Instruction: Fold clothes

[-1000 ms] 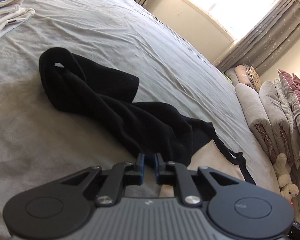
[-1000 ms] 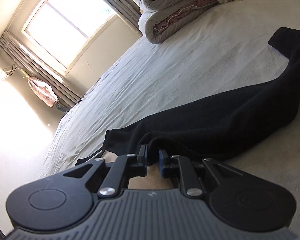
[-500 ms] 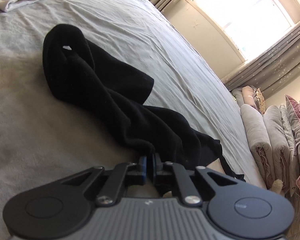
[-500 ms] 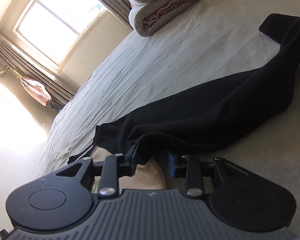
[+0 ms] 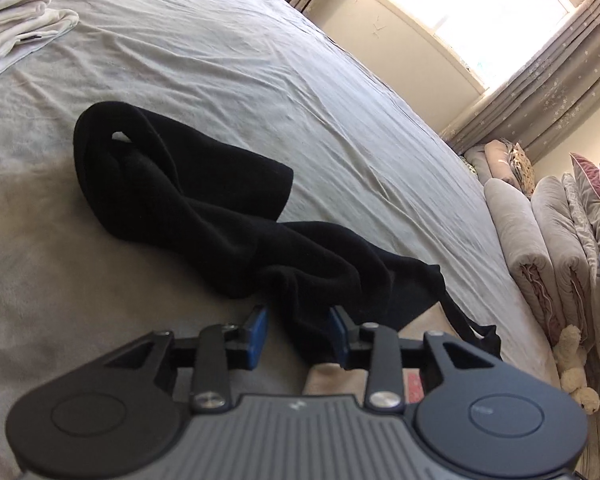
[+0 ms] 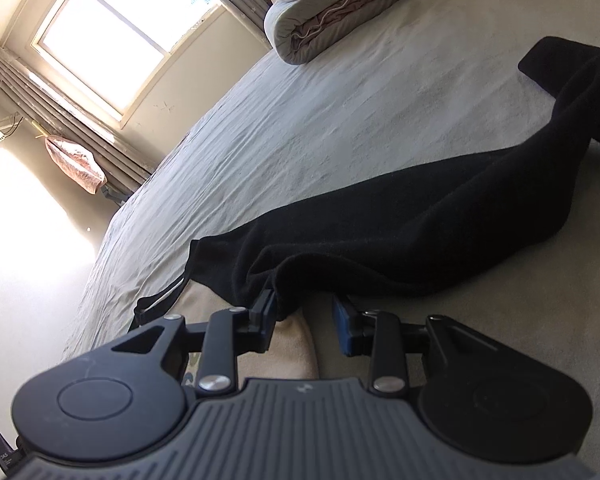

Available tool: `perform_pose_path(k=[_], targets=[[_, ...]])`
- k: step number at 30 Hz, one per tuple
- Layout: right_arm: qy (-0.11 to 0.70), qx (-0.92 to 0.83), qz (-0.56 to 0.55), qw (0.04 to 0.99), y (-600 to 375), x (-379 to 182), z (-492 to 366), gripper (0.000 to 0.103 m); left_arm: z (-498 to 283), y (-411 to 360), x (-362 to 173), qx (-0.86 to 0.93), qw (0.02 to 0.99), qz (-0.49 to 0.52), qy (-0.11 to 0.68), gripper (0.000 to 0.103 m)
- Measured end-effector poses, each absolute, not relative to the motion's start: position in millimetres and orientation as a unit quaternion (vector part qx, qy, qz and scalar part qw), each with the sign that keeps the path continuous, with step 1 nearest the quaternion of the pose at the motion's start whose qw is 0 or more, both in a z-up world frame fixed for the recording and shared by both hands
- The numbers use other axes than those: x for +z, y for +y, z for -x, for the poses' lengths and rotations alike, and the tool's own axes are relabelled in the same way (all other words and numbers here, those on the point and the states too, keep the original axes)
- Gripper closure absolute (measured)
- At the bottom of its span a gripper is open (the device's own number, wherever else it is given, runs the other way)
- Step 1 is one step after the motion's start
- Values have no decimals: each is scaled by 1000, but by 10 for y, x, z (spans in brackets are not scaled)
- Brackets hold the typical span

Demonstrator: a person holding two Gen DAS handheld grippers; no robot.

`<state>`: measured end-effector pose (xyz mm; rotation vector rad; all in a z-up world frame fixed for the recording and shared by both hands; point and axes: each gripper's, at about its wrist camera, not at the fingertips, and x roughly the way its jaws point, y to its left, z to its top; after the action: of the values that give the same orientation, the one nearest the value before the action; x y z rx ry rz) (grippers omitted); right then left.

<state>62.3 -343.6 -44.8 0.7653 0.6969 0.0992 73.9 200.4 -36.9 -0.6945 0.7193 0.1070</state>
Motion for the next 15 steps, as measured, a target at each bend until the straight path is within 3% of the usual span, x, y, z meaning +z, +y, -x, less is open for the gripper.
perform_pose_path(k=[8,15], targets=[[393,128,-387,824,-3547,-496,-445,61,-478,1814,-380,-5,874,287,392,68],[430,162,-347,817,-3553,-414,-79,61,-166,1523,-94,-30,903,233,361,68]])
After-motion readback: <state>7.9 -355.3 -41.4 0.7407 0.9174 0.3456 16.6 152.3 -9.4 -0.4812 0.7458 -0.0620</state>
